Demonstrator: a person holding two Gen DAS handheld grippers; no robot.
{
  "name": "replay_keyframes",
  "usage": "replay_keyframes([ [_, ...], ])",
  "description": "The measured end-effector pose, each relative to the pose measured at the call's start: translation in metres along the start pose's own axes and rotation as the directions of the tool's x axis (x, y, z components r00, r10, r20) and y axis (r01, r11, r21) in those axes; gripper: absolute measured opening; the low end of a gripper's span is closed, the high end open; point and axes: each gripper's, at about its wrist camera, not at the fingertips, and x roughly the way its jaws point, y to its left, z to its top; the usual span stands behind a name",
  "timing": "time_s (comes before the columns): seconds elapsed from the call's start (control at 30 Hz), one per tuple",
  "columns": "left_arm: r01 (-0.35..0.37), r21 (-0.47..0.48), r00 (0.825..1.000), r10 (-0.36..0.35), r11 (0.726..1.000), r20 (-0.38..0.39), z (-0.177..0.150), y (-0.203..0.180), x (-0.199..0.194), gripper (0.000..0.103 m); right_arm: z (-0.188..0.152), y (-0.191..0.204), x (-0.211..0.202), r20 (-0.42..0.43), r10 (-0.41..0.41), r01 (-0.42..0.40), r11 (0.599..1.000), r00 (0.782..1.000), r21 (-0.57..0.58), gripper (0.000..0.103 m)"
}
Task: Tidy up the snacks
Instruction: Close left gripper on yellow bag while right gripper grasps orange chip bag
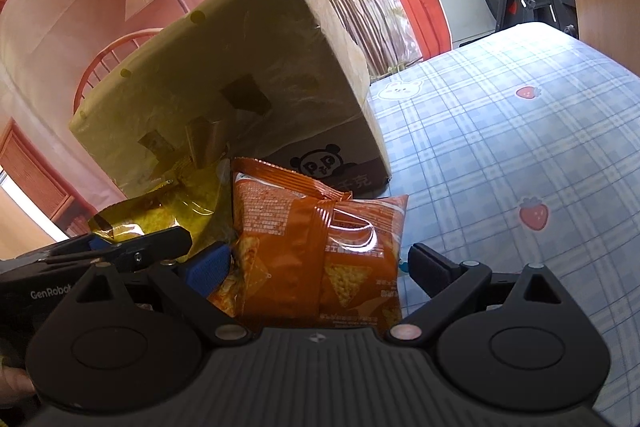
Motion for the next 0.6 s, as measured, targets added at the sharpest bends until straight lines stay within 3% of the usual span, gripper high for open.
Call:
replay_keyframes([
  [0.13,0.011,-0.004,1.0,-0.011,1.0,0.013,0.0,0.003,-0.003,0.065,-0.001,-0.002,0.002,-0.002,0.015,-0.015,1.0,1.0,0.018,0.093],
  [0.17,0.017,-0.005,1.0,-0.017,1.0,0.018,0.0,0.004,-0.004,0.063,-0.001,-0.002,0.001,0.002,0.019,-0.019,1.0,1.0,0.02,0.087],
  [0.27,0.045,-0.021,0.998,-0.044,0.999,0.046,-0.001,0.008,-0.012,0.061,-0.002,0.0,-0.001,0.015,0.022,-0.022,1.0,1.0,0.011,0.083],
  [0.6,0.052,-0.09,0.99,-0.04,0.995,0.133,0.001,0.013,-0.061,0.061,0.001,0.008,-0.016,0.074,0.027,-0.026,1.0,0.997,-0.015,0.08],
])
